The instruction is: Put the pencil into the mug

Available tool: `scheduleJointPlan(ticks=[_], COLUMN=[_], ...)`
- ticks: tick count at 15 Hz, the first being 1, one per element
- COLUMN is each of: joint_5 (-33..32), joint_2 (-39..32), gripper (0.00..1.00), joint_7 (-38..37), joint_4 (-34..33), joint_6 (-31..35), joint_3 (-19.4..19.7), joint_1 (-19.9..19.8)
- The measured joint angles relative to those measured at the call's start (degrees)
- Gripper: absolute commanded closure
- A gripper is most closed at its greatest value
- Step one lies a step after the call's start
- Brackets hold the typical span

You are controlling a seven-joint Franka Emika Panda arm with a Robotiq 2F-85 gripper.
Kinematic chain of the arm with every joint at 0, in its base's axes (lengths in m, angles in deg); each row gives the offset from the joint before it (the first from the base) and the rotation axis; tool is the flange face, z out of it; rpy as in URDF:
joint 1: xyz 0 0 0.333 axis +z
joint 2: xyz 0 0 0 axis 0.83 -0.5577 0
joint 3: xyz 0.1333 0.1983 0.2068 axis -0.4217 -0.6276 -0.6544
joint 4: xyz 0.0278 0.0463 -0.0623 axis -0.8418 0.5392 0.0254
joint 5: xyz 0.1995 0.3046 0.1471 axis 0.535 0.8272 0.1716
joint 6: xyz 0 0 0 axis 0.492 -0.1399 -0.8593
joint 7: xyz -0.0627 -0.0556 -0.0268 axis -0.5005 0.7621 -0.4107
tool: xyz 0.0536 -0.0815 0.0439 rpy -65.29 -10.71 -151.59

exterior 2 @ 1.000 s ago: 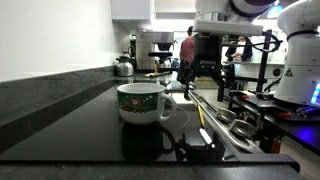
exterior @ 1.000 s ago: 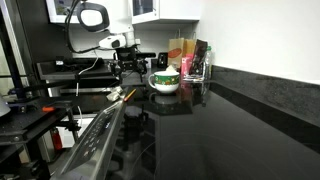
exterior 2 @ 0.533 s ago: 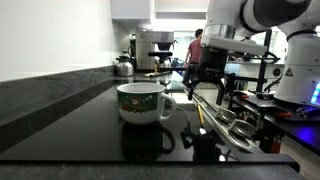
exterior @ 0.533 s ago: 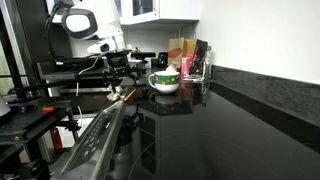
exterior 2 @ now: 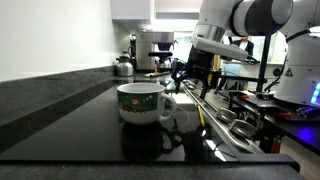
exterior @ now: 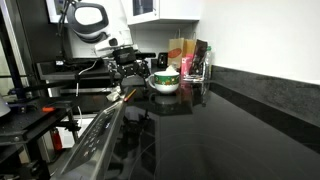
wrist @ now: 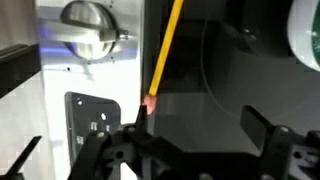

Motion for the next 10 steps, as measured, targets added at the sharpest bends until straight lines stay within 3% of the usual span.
scheduleJointPlan(ticks=[4, 10], joint_5=[-1.06, -1.23], joint_2=[-1.2, -0.76], gripper=[0.0, 0.0], joint_7=[-5.28, -6.54], joint_4=[-2.74, -4.07], joint_6=[-6.15, -11.11], joint_3=[4.72, 6.84], joint_1=[8.53, 11.91])
